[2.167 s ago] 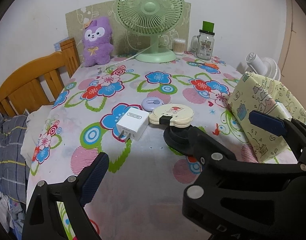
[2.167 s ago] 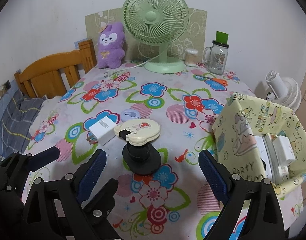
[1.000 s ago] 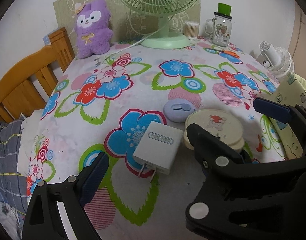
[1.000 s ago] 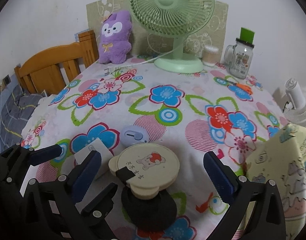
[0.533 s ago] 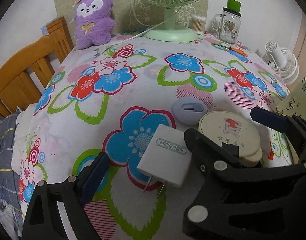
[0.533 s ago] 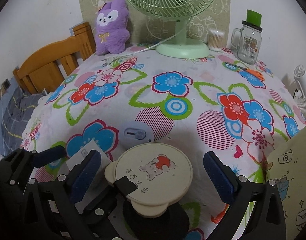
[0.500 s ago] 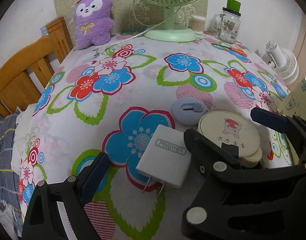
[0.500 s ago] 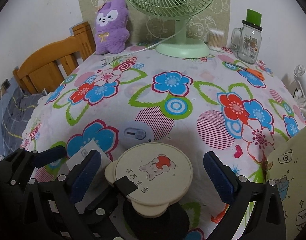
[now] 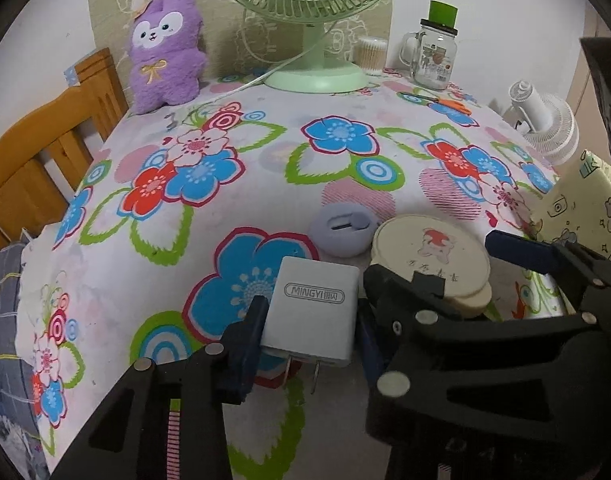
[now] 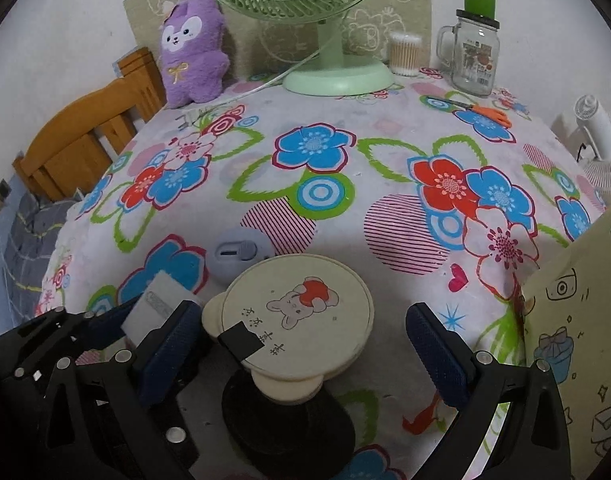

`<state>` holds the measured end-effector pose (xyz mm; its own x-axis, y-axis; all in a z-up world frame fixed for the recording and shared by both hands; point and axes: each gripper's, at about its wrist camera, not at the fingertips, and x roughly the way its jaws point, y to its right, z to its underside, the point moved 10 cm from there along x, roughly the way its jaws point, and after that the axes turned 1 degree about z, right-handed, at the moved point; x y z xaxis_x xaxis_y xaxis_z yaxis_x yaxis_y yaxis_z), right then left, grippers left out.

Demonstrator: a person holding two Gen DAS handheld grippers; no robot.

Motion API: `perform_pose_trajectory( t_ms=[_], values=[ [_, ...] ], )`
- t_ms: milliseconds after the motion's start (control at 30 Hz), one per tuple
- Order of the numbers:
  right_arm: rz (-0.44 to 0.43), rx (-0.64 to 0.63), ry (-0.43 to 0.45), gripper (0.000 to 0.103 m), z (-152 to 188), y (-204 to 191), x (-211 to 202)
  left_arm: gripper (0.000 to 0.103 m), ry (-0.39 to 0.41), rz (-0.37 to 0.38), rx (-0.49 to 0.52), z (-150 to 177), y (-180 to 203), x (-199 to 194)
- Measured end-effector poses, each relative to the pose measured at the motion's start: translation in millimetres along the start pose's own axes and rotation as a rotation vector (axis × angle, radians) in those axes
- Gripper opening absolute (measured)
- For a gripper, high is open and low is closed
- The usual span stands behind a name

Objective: Organize rigid objects
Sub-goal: 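Close the left tool on the white plug charger while the right tool grasps the cream container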

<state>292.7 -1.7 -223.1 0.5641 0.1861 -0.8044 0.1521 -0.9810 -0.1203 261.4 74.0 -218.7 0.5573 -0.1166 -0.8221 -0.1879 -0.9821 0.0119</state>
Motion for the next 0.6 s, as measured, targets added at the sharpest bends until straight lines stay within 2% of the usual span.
perform_pose_trajectory(
  t_ms=[133, 200, 267, 600],
  values=[
    [0.012, -0.006, -0.006, 0.103, -0.3, -2.3, 5.2, 0.044, -0.002, -0.019, -0.013, 3.0, -6.1, -2.4],
    [0.022, -0.007, -0.014, 0.097, 0.1, -2.4, 8.0, 0.044, -0.001, -0.027, -0.010, 4.2, -6.8, -3.2],
    [0.043, -0.026, -0.002, 0.086, -1.5, -2.6, 7.3, 0.044, 0.001, -0.032, -0.007, 5.0, -6.6, -3.6],
    [0.069, -0.033, 0.035, 0.085, -3.9, 2.4, -9.3, 0.044, 0.019, -0.022, -0.029, 3.8, -3.5, -13.7]
  ],
)
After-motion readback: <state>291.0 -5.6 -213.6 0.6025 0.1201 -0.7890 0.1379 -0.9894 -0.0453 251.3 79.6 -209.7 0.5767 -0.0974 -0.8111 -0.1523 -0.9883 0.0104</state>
